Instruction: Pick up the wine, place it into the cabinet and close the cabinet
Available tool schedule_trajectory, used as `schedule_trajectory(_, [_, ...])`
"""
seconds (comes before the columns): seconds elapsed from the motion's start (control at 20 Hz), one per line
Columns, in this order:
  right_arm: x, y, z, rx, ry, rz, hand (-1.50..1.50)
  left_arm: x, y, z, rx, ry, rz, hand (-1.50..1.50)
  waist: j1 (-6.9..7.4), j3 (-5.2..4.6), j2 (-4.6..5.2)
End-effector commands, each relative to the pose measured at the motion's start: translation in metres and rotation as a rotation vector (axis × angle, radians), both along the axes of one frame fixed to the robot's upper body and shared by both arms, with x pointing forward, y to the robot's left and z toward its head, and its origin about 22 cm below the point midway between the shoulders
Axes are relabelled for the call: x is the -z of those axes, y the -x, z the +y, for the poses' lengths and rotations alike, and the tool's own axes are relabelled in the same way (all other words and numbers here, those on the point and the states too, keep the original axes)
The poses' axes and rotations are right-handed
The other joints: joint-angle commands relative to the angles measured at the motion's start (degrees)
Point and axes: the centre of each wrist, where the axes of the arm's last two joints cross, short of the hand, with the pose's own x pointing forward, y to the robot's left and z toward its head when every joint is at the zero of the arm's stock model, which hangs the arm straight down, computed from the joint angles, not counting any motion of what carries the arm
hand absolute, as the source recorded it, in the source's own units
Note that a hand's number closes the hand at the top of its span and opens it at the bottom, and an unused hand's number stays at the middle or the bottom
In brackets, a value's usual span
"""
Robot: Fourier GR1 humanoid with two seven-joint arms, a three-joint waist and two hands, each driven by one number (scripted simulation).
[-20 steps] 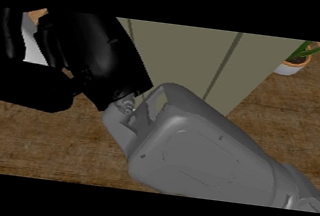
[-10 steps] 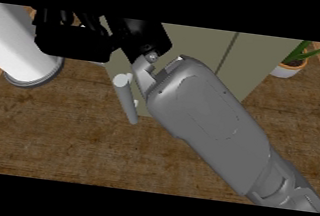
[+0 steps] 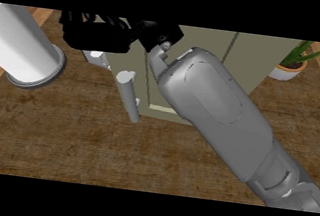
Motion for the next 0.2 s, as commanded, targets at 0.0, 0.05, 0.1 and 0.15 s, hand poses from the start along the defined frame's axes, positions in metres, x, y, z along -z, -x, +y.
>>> schedule_trajectory(0.0, [0.011,-0.043,-0.037,0.209,0.04,0.044,1.5,0.001,-0.005,0.001,0.005,0.006,0.003,-1.5,-0.44,0.56,2.86])
schedule_trajectory(0.05, [0.028,-0.044,-0.04,0.212,0.043,0.049,1.5,-0.003,-0.006,-0.004,0.006,-0.005,-0.012,-1.5,-0.46,0.6,2.95])
schedule_trajectory(0.1, [0.016,-0.046,-0.047,0.212,0.046,0.036,1.5,-0.006,-0.004,-0.006,-0.003,0.001,-0.011,-1.5,-0.43,0.64,2.74])
schedule_trajectory(0.15, [0.02,-0.044,-0.048,0.196,0.025,0.04,1.5,0.001,-0.004,-0.01,-0.007,0.022,-0.009,-1.5,-0.86,0.64,2.66])
